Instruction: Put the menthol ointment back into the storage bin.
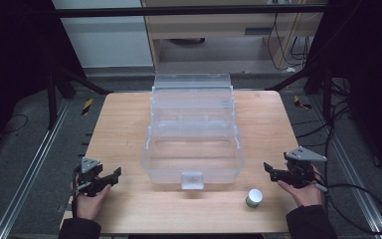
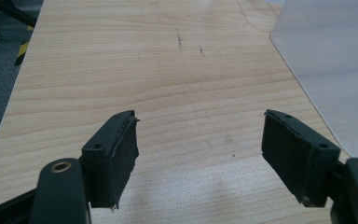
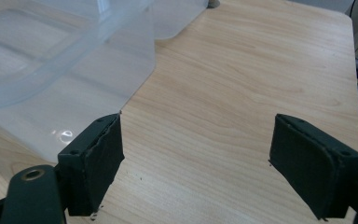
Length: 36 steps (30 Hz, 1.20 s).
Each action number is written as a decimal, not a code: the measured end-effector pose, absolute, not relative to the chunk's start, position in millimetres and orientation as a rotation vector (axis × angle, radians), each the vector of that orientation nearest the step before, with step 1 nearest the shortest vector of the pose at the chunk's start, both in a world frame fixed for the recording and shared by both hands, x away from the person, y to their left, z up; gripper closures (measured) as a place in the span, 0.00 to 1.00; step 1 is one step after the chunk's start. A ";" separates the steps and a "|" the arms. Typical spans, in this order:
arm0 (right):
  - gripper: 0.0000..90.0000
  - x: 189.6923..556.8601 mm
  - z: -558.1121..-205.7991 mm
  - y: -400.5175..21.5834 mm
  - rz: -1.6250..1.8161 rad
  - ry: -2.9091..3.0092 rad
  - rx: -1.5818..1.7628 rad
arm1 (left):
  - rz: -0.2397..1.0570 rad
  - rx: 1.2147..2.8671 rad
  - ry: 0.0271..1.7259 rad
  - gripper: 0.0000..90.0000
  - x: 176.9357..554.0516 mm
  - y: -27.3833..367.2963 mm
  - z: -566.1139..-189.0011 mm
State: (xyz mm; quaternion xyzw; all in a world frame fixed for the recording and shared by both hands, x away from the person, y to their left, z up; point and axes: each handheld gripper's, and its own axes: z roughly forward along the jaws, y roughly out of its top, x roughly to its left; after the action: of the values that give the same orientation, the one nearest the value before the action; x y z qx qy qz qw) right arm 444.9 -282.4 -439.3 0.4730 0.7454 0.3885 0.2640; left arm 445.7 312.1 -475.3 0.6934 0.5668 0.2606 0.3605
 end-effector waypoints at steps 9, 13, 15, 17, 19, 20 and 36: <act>0.18 452.1 -430.8 -275.8 1.033 2.056 1.250 | 0.674 1.787 1.457 0.29 445.7 312.5 -474.6; 0.18 454.4 -427.7 -275.3 1.039 2.049 1.246 | 0.680 1.783 1.452 0.30 445.3 312.6 -473.7; 0.18 454.5 -425.9 -274.7 1.047 2.042 1.242 | 0.680 1.782 1.451 0.30 445.2 312.9 -473.2; 0.18 453.3 -422.9 -274.5 1.051 2.046 1.235 | 0.676 1.784 1.451 0.31 445.2 312.7 -473.6; 0.19 452.5 -421.4 -274.6 1.054 2.049 1.227 | 0.675 1.786 1.451 0.32 445.4 312.6 -473.7; 0.19 451.9 -419.4 -274.5 1.057 2.055 1.223 | 0.674 1.787 1.451 0.32 445.5 312.5 -473.8; 0.29 446.1 -383.9 -253.3 0.873 2.431 1.000 | 0.656 1.804 1.447 0.33 446.4 311.5 -475.0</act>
State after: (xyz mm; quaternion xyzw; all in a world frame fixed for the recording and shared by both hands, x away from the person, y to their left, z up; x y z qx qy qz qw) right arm 446.1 -253.3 -383.9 0.3547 0.8626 0.3097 0.1847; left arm 446.4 311.5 -475.0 0.7001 0.5613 0.2544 0.3606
